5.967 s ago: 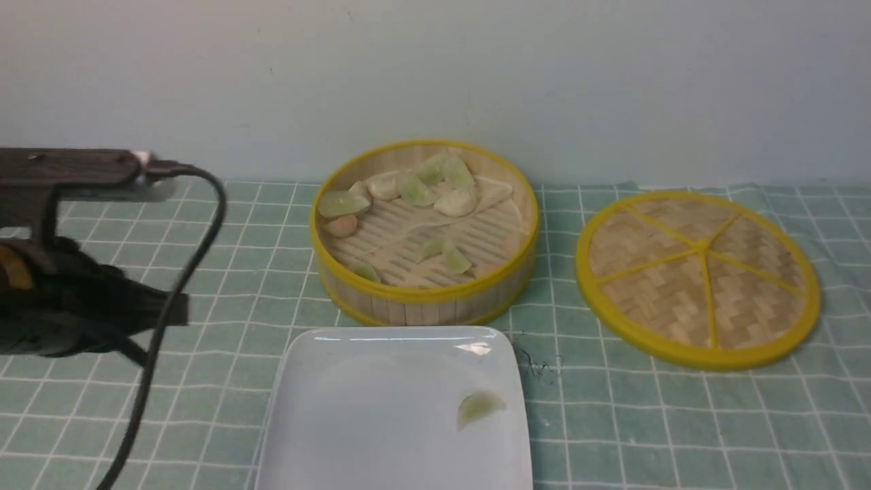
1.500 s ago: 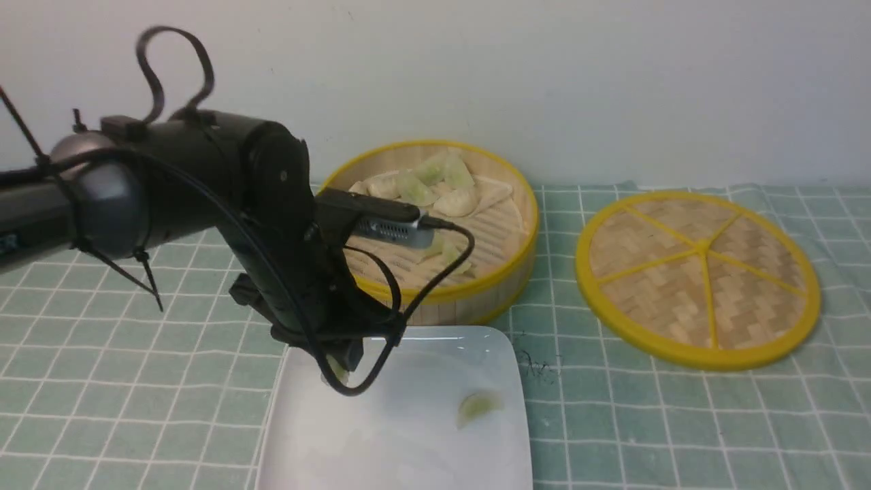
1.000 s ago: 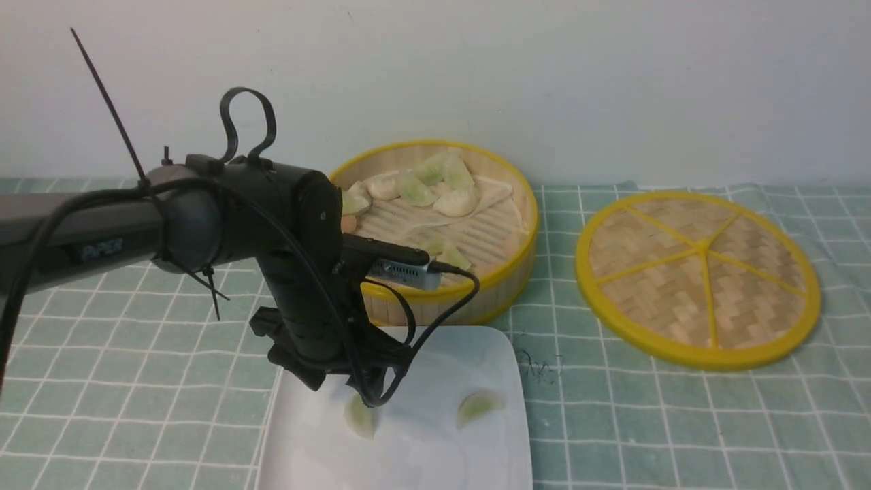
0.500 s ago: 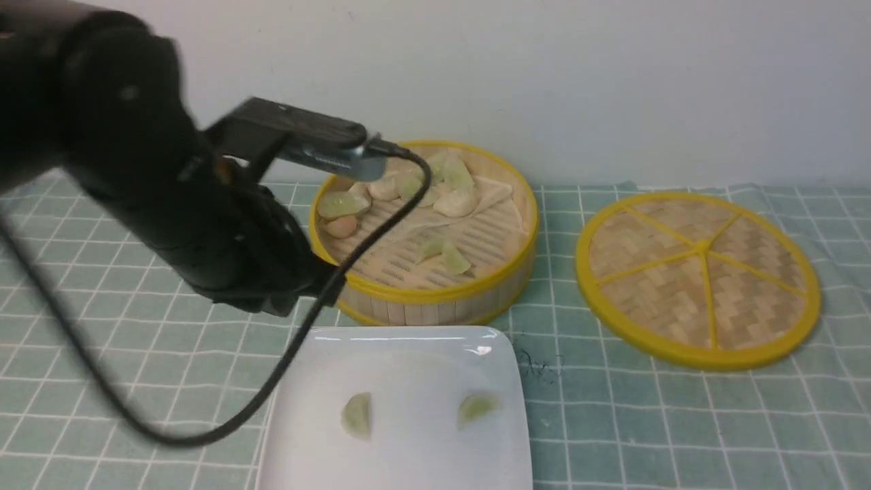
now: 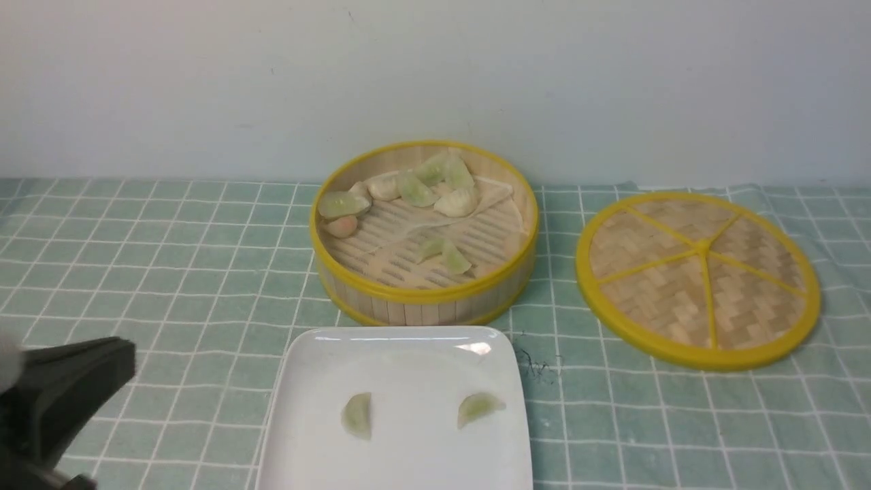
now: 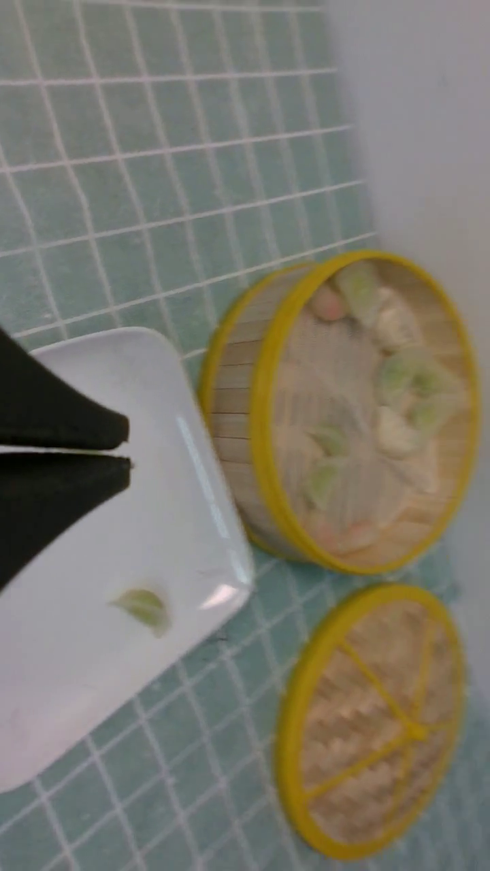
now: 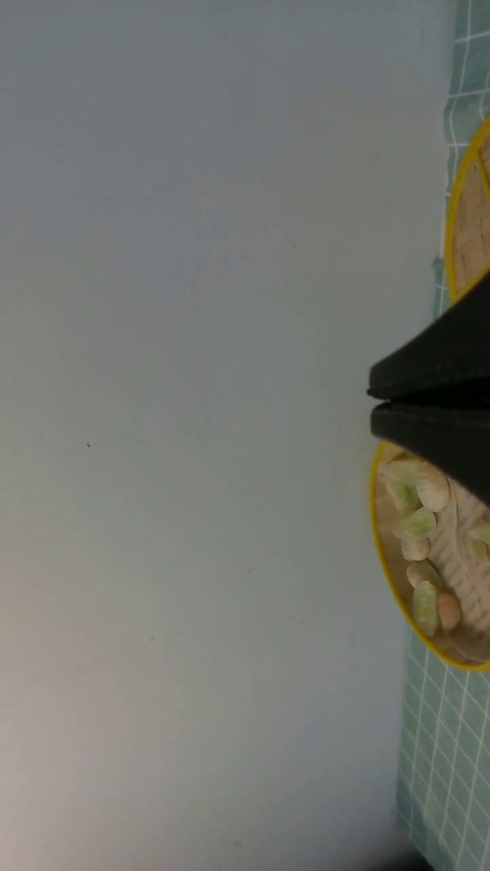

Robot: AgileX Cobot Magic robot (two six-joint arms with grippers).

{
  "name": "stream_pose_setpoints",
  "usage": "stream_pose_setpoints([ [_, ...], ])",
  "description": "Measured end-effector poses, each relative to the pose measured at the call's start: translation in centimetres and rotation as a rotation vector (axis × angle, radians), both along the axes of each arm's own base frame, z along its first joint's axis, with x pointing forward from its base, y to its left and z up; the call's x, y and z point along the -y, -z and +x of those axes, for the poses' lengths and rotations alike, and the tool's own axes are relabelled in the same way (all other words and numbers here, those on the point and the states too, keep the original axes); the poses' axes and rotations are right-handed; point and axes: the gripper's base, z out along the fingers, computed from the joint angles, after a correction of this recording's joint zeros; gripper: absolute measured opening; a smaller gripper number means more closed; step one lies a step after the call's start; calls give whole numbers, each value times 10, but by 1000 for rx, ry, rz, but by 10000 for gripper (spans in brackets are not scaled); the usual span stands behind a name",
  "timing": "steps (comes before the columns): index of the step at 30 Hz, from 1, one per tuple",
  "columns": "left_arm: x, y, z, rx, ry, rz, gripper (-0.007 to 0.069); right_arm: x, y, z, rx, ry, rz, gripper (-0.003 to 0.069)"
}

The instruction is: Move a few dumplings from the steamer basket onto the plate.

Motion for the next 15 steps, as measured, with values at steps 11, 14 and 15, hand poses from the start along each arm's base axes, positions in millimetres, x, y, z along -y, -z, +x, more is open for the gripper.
stream_pose_setpoints([
  [11,-21,35,-42,267,-18,-220,-6,-1,-1,0,13,-7,3,-13],
  [14,-20,39,-41,256,-18,-215,-6,-1,-1,0,13,-7,3,-13],
  [15,-20,40,-40,256,-18,-216,-6,-1,-1,0,13,-7,3,-13],
])
